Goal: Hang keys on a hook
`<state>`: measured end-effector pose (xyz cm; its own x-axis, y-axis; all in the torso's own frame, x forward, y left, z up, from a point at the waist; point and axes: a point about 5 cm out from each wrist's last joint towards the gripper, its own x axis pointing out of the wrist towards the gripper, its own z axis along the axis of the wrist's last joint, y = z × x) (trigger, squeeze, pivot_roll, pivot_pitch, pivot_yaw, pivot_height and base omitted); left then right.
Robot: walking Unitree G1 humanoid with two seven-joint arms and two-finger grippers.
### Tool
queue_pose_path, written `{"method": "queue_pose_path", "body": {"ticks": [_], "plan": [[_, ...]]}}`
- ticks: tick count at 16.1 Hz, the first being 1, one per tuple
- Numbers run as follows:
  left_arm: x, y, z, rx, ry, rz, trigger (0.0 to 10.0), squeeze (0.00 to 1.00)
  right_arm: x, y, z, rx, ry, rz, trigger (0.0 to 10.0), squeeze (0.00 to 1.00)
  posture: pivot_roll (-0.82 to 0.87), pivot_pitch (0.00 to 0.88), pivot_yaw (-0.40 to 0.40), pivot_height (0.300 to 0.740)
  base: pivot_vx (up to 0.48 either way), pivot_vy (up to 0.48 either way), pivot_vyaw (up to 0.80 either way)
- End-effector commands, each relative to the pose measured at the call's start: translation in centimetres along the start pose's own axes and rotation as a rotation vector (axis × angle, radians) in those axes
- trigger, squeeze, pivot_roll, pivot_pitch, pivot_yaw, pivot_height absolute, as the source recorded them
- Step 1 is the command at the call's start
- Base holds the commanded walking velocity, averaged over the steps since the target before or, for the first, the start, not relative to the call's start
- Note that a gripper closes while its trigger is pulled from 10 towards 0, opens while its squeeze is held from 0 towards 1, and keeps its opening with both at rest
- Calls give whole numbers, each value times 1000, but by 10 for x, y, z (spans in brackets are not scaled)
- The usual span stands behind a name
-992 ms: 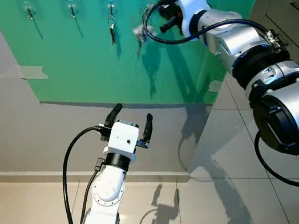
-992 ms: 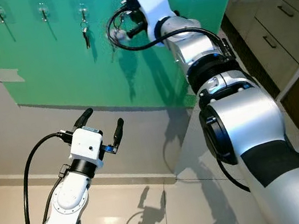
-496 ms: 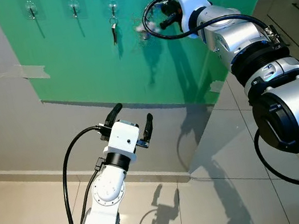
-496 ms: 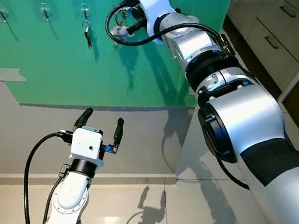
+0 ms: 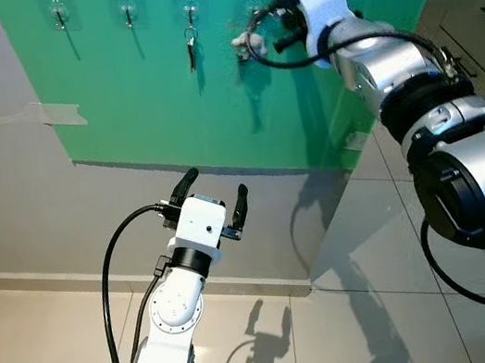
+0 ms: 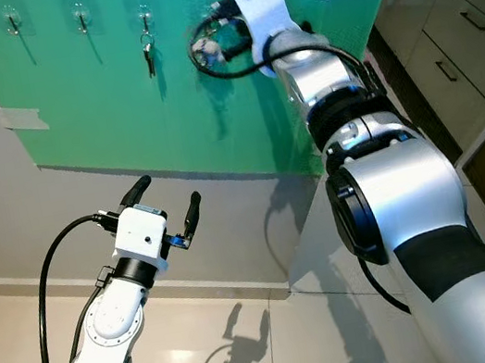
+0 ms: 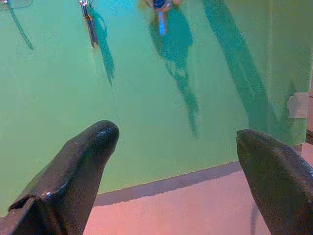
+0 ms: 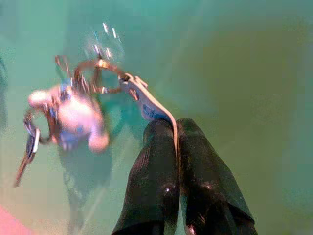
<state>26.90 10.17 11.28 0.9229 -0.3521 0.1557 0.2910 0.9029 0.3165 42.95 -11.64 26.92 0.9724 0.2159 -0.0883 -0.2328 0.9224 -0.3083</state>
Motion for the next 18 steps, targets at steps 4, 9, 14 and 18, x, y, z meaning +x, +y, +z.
{"method": "queue_pose_path", "body": {"ticks": [4, 9, 14, 18], "plan": [[-2, -5, 1, -3, 2, -14, 10000, 0, -3, -6, -29, 13, 104, -33, 10000, 0, 25, 0, -138, 740, 0, 0, 0], [-3, -4, 0, -3, 9, -8, 10000, 0, -2, 4, -34, 39, 120, 12, 10000, 0, 31, 0, -143, 740, 0, 0, 0], [-3, -3, 0, -2, 12, -6, 10000, 0, -1, 11, -37, 13, 120, 45, 10000, 0, 34, 0, -144, 740, 0, 0, 0], [-2, -5, 0, -1, 15, -7, 10000, 0, -1, 12, -37, -24, 113, 57, 10000, 0, 33, 0, -145, 740, 0, 0, 0]]}}
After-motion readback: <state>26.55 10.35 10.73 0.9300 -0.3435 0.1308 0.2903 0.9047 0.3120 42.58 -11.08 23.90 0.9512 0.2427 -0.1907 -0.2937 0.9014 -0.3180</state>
